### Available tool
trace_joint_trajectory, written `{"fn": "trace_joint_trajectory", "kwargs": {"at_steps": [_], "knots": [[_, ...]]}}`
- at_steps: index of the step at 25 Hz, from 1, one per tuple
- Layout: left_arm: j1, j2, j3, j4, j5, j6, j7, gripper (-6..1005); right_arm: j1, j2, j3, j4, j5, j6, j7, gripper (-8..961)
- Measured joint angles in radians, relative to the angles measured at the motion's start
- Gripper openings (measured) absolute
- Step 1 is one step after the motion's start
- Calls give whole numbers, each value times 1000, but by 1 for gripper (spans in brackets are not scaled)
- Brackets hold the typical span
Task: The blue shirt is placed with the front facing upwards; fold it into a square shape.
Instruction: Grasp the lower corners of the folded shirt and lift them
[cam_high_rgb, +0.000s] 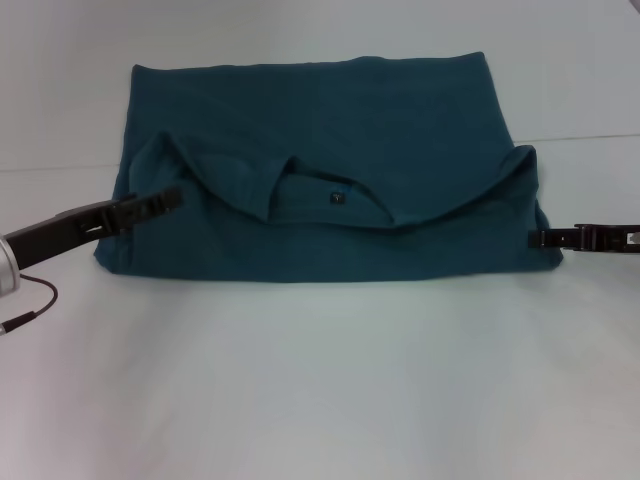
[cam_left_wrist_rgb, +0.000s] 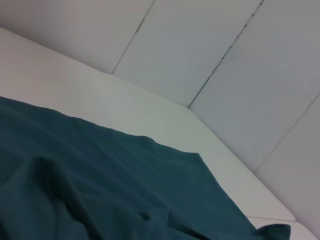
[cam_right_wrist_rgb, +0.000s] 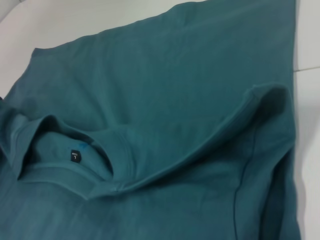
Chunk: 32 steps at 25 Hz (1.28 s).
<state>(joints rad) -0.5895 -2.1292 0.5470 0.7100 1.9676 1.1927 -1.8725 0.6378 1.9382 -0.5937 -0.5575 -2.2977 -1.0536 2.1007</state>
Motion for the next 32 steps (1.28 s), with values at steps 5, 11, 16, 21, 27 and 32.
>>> {"fn": "trace_joint_trajectory", "kwargs": {"at_steps": [5, 11, 16, 21, 27, 32], "knots": [[0, 0, 26, 9, 2, -1, 2, 858, 4, 14, -3, 9, -3, 40, -4, 648], [-2, 2, 29, 9, 3, -11, 3, 857, 10, 36, -5, 15, -3, 105, -6, 634], [-4, 4, 29, 8, 4, -18, 4, 856, 20, 46, -5, 40, -1, 142, -13, 623], [-7, 5, 28, 8, 4, -28, 7, 856, 36, 56, -5, 53, -1, 158, -16, 612], [-9, 6, 28, 8, 5, -31, 13, 855, 47, 69, -9, 53, -2, 175, -16, 599], [-9, 7, 25, 9, 5, -37, 13, 854, 48, 70, -12, 56, -2, 176, -12, 588]]}}
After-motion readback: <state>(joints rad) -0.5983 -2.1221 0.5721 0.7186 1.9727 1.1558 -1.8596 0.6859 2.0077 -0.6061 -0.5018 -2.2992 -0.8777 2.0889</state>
